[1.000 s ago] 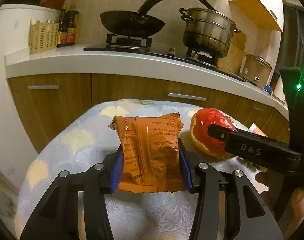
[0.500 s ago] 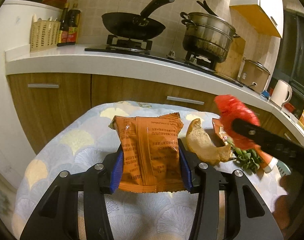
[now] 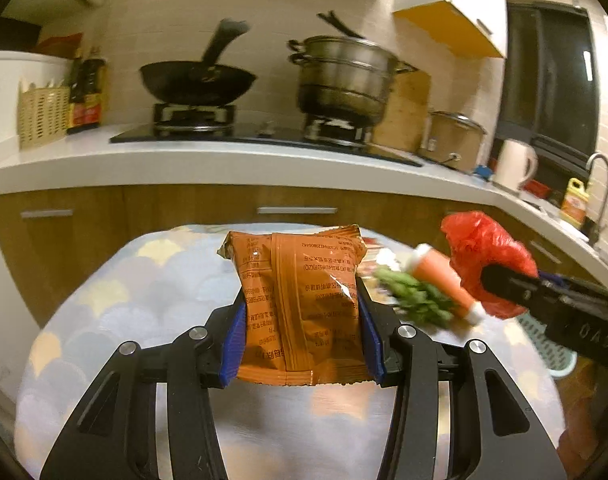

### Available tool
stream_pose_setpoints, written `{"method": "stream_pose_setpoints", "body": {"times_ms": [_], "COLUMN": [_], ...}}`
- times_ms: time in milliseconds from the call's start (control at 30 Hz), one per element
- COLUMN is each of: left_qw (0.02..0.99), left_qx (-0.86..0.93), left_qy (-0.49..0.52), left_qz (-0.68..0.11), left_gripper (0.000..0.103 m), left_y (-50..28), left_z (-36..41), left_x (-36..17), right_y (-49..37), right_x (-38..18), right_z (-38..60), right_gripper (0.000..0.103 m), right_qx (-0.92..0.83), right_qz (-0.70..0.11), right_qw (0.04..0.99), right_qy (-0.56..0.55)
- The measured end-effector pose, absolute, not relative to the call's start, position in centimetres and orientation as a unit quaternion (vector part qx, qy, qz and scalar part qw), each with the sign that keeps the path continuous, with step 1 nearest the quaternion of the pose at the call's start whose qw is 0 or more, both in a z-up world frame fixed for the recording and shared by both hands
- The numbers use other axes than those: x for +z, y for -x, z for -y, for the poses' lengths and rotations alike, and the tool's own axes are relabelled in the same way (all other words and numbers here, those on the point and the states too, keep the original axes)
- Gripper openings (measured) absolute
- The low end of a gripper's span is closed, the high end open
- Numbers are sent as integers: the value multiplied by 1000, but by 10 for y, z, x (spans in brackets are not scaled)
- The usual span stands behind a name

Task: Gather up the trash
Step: 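Grasp the red plastic bag with the right gripper while the left gripper holds the packet, then carry packet and red bag over the wastebasket and open both grippers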

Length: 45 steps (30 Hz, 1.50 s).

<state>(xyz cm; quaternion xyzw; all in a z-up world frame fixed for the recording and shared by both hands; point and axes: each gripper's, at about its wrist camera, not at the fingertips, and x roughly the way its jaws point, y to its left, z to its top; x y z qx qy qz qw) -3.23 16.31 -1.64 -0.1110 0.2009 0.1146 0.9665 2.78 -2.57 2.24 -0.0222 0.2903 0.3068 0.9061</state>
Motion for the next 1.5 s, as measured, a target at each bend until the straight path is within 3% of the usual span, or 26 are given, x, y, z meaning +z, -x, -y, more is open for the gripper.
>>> {"method": "stream_pose_setpoints", "body": {"times_ms": [267,767,1233,1367,1500], "left_qw": [970,970,929,919,911], "left_qx": [36,-98,-181,-184,-187], "left_qy": [138,67,66,65,63], "left_qz": [-196,-210,-315,-342,-362], "left_gripper": [46,46,47,53,58], "left_y": [25,-52,-160,-181,-199], "left_z": [-118,22,118,134,146], "left_x": [3,23,-25,-39,-52], "right_y": [-28,-55,-115,-137,-152], "right_x": [30,29,-37,-60,-79], "right_z": [101,236,327,344,355], "right_gripper": [47,47,47,48,56], "right_qx": [258,152,50,34,27], "right_qz": [-281,-284,-366,-401,-426], "right_qw": [925,946,923,906,890], "right_qy": [5,-45,-111,-132,-157]}}
